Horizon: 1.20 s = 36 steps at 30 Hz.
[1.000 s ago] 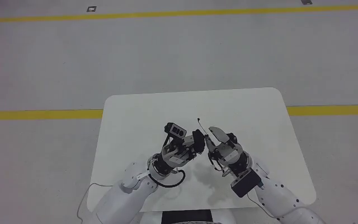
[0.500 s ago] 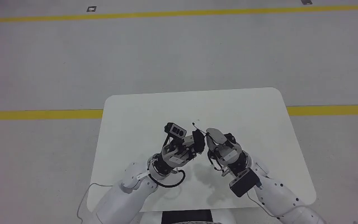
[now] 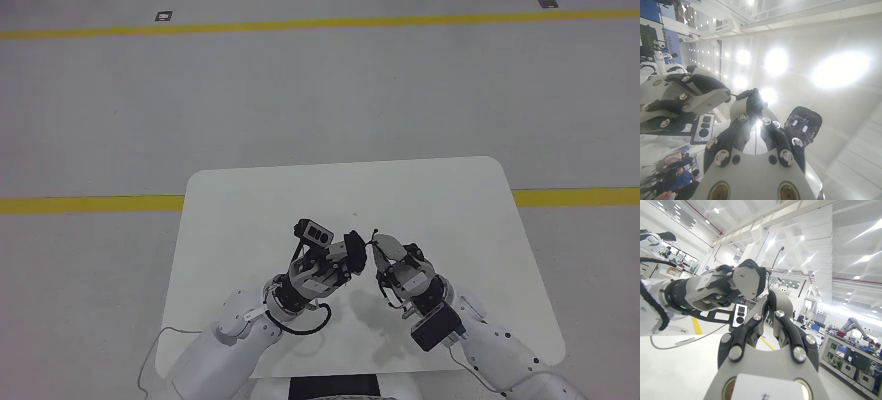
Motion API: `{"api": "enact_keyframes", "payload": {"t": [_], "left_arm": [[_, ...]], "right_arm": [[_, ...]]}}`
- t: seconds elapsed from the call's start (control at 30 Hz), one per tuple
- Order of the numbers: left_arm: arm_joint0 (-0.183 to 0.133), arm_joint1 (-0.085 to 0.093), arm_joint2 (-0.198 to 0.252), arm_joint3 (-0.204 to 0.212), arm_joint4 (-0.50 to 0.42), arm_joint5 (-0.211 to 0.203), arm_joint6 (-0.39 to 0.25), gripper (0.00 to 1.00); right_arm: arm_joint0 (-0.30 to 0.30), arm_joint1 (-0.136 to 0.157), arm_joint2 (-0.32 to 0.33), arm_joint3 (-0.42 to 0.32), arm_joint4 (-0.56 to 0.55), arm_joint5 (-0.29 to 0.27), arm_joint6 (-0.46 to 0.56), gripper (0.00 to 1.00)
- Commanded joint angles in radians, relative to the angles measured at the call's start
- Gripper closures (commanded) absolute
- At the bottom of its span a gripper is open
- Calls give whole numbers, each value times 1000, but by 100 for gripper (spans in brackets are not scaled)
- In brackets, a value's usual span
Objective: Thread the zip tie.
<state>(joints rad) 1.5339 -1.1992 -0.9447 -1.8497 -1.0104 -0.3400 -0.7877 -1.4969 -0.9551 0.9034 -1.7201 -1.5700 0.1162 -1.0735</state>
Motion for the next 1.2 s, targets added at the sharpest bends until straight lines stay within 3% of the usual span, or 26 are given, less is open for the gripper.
{"api": "enact_keyframes", "payload": {"t": [0.0,0.9,0.93,0.97,1.0,1.17], "left_arm": [[0,0,0,0,0,0,0,100],[0,0,0,0,0,0,0,100],[0,0,0,0,0,0,0,100],[0,0,0,0,0,0,0,100],[0,0,0,0,0,0,0,100],[0,0,0,0,0,0,0,100]], "right_arm": [[-9,4,4,5,0,0,1,100],[-30,8,2,66,0,13,20,100],[-31,8,4,65,0,21,20,83],[-35,7,7,61,0,29,17,53],[-40,6,11,56,7,34,12,0],[-73,8,72,36,76,21,-25,0]]}}
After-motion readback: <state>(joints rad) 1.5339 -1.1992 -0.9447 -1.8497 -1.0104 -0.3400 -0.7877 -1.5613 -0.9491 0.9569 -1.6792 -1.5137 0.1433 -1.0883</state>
